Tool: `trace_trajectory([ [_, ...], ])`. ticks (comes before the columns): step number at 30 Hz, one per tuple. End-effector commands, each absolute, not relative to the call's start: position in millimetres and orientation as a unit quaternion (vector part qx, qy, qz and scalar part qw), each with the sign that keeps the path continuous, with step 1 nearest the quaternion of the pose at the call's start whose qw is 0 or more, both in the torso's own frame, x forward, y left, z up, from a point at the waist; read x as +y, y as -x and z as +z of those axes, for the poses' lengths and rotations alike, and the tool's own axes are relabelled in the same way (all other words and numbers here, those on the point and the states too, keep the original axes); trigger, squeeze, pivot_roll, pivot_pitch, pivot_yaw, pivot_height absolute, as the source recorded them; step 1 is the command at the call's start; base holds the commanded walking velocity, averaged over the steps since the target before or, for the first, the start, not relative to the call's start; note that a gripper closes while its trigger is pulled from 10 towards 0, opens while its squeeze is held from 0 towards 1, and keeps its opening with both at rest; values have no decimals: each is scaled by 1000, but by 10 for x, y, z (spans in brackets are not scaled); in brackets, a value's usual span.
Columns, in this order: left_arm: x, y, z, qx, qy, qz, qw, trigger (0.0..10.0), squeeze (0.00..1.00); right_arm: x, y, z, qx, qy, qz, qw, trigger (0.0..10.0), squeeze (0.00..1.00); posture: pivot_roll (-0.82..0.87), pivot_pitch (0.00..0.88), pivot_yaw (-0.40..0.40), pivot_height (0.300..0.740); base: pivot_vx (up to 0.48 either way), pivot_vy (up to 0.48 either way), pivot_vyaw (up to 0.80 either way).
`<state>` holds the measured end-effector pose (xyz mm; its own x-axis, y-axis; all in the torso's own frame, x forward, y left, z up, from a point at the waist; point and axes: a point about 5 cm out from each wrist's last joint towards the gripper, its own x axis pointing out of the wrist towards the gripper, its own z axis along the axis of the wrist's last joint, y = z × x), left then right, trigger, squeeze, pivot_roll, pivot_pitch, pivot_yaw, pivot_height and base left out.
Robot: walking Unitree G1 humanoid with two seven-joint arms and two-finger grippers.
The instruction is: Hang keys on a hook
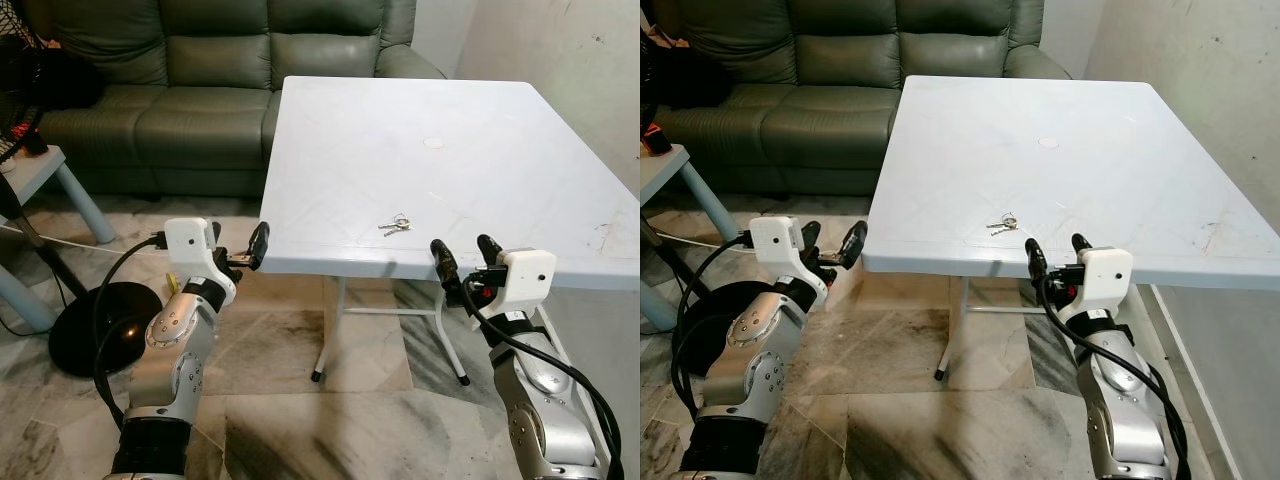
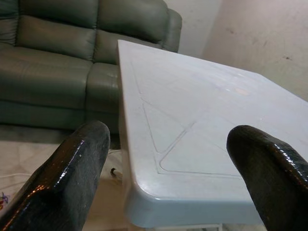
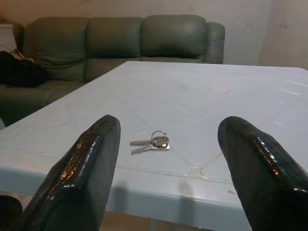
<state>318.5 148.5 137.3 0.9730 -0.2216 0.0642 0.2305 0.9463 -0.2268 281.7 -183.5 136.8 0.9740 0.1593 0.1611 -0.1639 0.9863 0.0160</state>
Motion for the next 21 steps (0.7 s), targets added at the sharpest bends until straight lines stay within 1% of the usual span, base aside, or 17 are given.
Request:
trace_trajectory([
  [1, 1466, -3200, 1372, -12, 110, -123, 986, 10000, 0, -1839, -2820, 1378, -85, -16, 84, 993, 10000, 0, 77, 32, -8, 740, 0, 0, 0],
  [19, 1440, -3280, 1438, -17, 118, -118, 986, 10000, 0, -1836, -2873, 1430, -97, -15, 93, 991, 10000, 0, 81, 48, -1, 740, 0, 0, 0],
  [21, 1438, -3286, 1438, -16, 118, -117, 986, 10000, 0, -1833, -2875, 1429, -97, -16, 93, 991, 10000, 0, 81, 48, -1, 740, 259, 0, 0],
])
